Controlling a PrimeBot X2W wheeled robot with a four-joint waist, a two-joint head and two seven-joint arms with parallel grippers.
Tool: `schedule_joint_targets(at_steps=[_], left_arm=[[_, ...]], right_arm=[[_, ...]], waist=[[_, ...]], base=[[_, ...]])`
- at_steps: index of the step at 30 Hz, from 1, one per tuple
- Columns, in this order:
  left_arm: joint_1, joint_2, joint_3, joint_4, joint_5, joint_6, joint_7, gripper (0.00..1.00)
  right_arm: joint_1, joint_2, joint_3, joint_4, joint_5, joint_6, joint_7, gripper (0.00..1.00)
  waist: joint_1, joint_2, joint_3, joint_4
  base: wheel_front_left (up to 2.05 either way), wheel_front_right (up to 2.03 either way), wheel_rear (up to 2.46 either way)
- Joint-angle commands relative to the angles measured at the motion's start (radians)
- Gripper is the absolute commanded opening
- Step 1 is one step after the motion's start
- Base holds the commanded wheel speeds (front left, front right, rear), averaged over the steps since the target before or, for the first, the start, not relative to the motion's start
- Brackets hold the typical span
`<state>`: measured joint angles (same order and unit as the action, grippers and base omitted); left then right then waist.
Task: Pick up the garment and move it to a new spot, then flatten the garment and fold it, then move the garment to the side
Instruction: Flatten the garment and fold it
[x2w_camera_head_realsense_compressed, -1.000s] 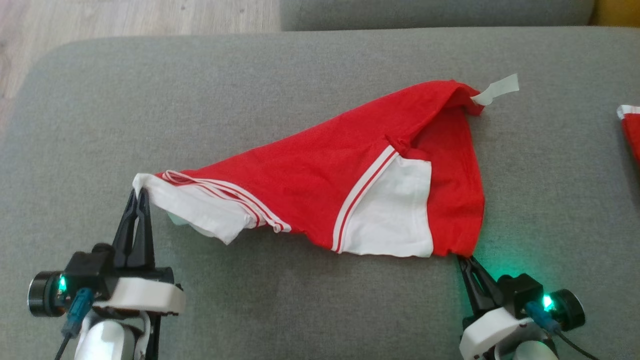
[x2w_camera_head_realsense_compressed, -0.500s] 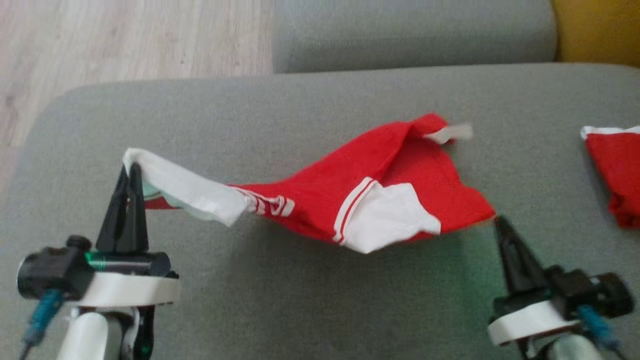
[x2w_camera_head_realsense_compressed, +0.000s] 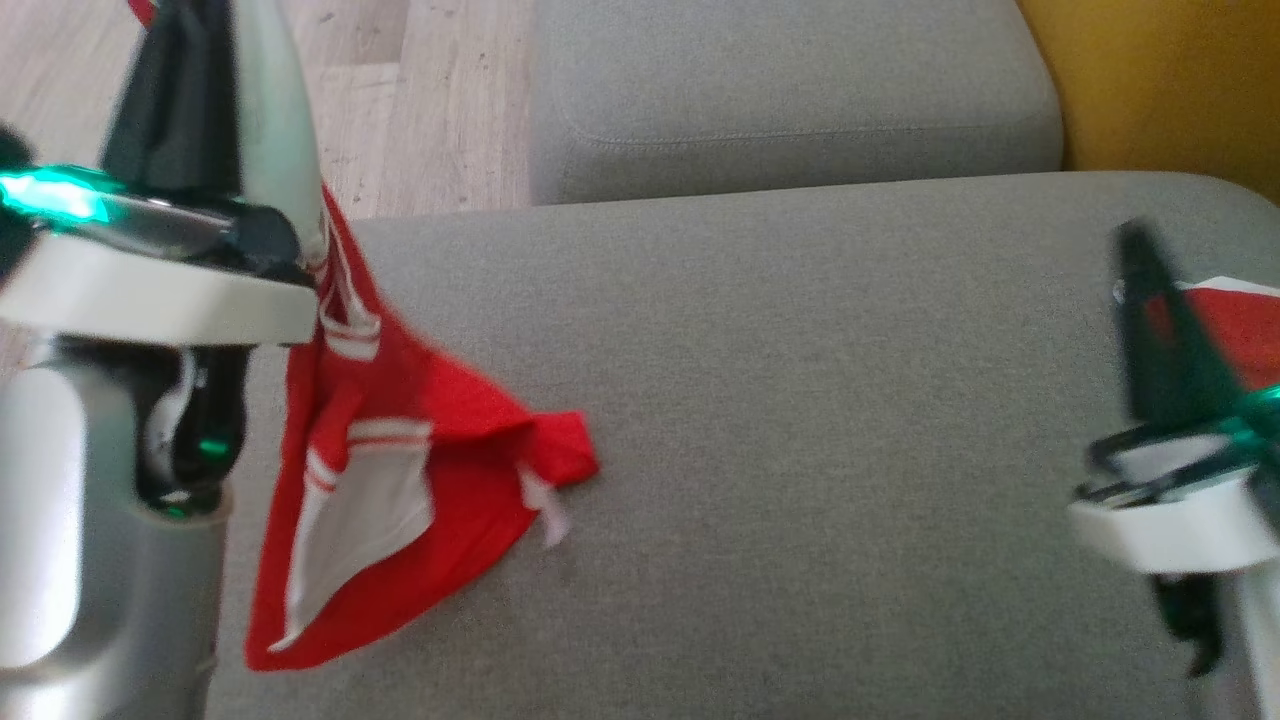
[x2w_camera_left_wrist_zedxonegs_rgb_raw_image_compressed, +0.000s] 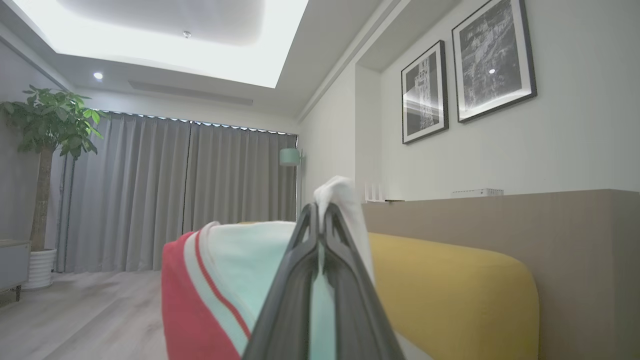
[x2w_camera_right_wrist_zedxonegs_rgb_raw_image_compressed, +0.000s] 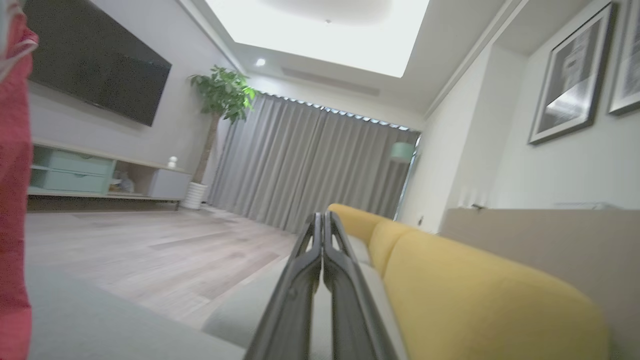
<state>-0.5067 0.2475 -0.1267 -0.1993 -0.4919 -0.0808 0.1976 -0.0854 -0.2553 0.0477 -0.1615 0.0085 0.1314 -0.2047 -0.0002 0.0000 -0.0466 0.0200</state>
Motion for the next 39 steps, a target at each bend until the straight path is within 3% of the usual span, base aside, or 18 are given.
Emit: schedule_joint_targets(at_steps=[1,2,3,4,5,9,12,16,20,24,29,34,39], left_arm=[[-0.029,0.031,0.029,-0.011,0.003,-0.002,0.008,0.00],[-0.034,0.030,0.022,0.011,0.004,-0.003,0.012,0.00],[-0.038,0.030,0.015,0.031,0.006,-0.004,0.011,0.00],[-0.041,0.026,0.009,0.051,0.005,-0.006,0.008,0.00],[-0.043,0.021,0.003,0.067,0.002,-0.008,0.003,0.00],[-0.083,-0.028,-0.046,0.109,-0.032,-0.021,-0.007,0.00],[-0.147,-0.088,-0.107,0.136,-0.077,-0.032,0.001,0.00],[-0.276,-0.158,-0.168,0.210,-0.113,-0.038,-0.019,0.00],[-0.446,-0.189,-0.196,0.334,-0.113,0.000,-0.087,0.00],[-0.638,-0.196,-0.215,0.461,-0.144,0.075,-0.185,0.00],[-0.794,-0.197,-0.261,0.676,-0.200,0.168,-0.291,0.00],[-0.742,-0.192,-0.284,0.894,-0.222,0.187,-0.311,0.00],[-0.584,-0.123,-0.262,1.041,-0.255,0.177,-0.301,0.00]], right_arm=[[-0.009,-0.016,0.031,-0.014,0.017,-0.001,0.007,0.00],[0.000,-0.018,0.059,0.005,0.037,-0.001,0.013,0.00],[0.012,-0.016,0.082,0.029,0.056,-0.001,0.013,0.21],[0.025,-0.008,0.108,0.057,0.074,-0.001,0.012,0.79],[0.036,0.001,0.131,0.088,0.092,-0.001,0.007,1.00],[0.060,0.049,0.180,0.207,0.102,-0.001,-0.028,1.00],[0.056,0.094,0.194,0.265,0.095,-0.001,-0.046,1.00],[0.041,0.130,0.218,0.303,0.080,-0.001,-0.055,1.00],[0.042,0.154,0.227,0.283,0.070,-0.001,-0.057,1.00],[0.059,0.170,0.231,0.246,0.061,-0.001,-0.057,1.00],[0.088,0.181,0.240,0.220,0.053,-0.001,-0.057,1.00],[0.113,0.188,0.233,0.219,0.052,-0.001,-0.057,1.00],[0.127,0.192,0.233,0.267,0.064,-0.001,-0.057,1.00]], waist=[[0.0002,0.0000,0.001,0.001],[0.0002,0.0000,0.004,0.004],[0.0002,0.0000,0.009,0.006],[0.0002,0.0000,0.014,0.009],[0.0002,0.0000,0.020,0.011],[0.0002,0.0000,0.037,0.012],[0.0002,0.0000,0.041,-0.024],[0.0002,0.0000,0.043,-0.132],[0.0002,0.0000,0.052,-0.262],[0.0002,0.0000,0.069,-0.356],[0.0002,0.0000,0.062,-0.395],[0.0002,0.0000,0.060,-0.384],[0.0002,0.0000,0.074,-0.344]], base=[[0.00,0.00,0.00],[0.00,0.00,0.00],[0.00,0.00,0.00],[0.00,0.00,0.00],[0.00,0.00,0.00],[0.00,0.00,0.00],[0.00,0.00,0.00],[0.00,0.00,0.00],[0.00,0.00,0.00],[0.00,0.00,0.00],[0.00,0.00,0.00],[0.00,0.00,0.00],[0.00,0.00,0.00]])
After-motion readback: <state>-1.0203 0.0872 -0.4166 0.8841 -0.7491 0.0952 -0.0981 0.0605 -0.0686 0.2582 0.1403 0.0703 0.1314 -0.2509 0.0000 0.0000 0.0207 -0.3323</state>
